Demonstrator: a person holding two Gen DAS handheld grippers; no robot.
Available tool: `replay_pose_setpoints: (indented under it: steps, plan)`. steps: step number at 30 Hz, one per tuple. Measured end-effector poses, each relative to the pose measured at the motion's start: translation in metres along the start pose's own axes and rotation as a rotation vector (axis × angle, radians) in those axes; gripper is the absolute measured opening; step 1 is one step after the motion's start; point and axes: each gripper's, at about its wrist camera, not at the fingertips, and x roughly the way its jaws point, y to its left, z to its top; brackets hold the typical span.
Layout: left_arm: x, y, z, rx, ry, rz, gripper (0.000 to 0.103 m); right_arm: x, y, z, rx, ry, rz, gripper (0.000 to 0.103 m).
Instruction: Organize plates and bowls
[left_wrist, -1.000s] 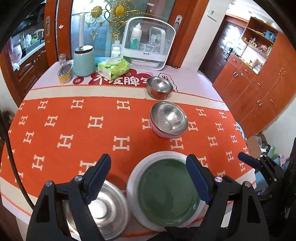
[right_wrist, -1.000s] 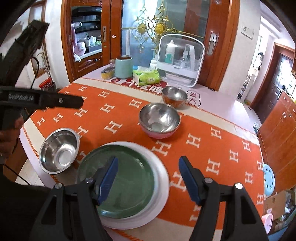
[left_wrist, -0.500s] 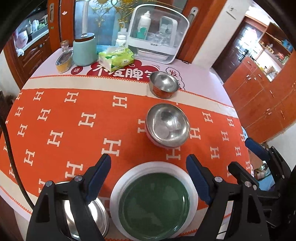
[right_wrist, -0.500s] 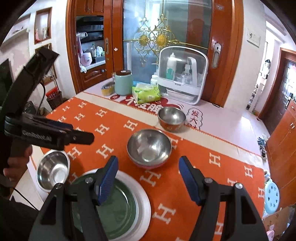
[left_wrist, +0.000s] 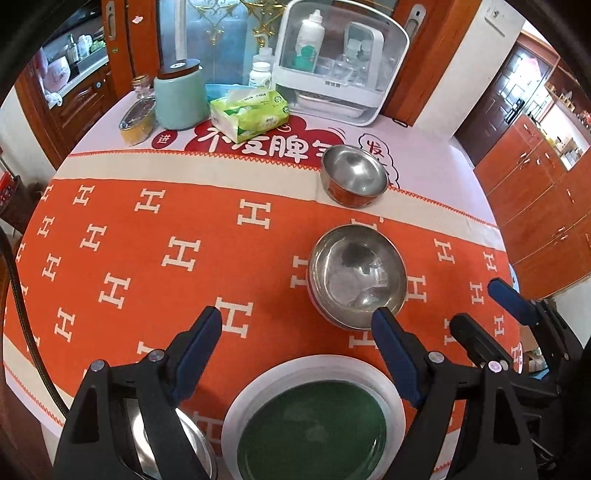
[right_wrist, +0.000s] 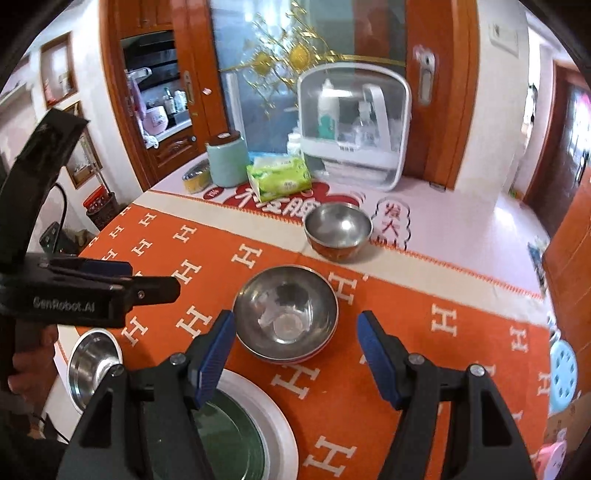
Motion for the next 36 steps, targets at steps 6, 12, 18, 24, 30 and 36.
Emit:
replay_pose_setpoints:
  steps: [6, 12, 18, 24, 30, 36]
  plan:
    - [0.026, -0.012, 0.007, 0.005, 0.011, -0.005, 0.082, 0.027, -0.016, -0.008, 0.093, 0.071, 0.053, 0.068]
    - [0.057, -0.020, 0.014, 0.019, 0.024, 0.010, 0.082, 0.062, -0.031, -0.019, 0.221, 0.167, 0.137, 0.068]
    - [0.089, -0.016, 0.015, -0.005, 0.080, 0.004, 0.082, 0.091, -0.040, -0.029, 0.294, 0.239, 0.184, 0.068]
    - [0.112, -0.013, 0.016, -0.023, 0.097, -0.006, 0.082, 0.106, -0.050, -0.034, 0.347, 0.242, 0.210, 0.068]
    - [0.132, -0.014, 0.015, -0.022, 0.133, -0.005, 0.073, 0.117, -0.061, -0.040, 0.410, 0.246, 0.218, 0.068]
    - [0.148, -0.016, 0.014, -0.015, 0.179, -0.026, 0.055, 0.127, -0.066, -0.043, 0.434, 0.268, 0.205, 0.068]
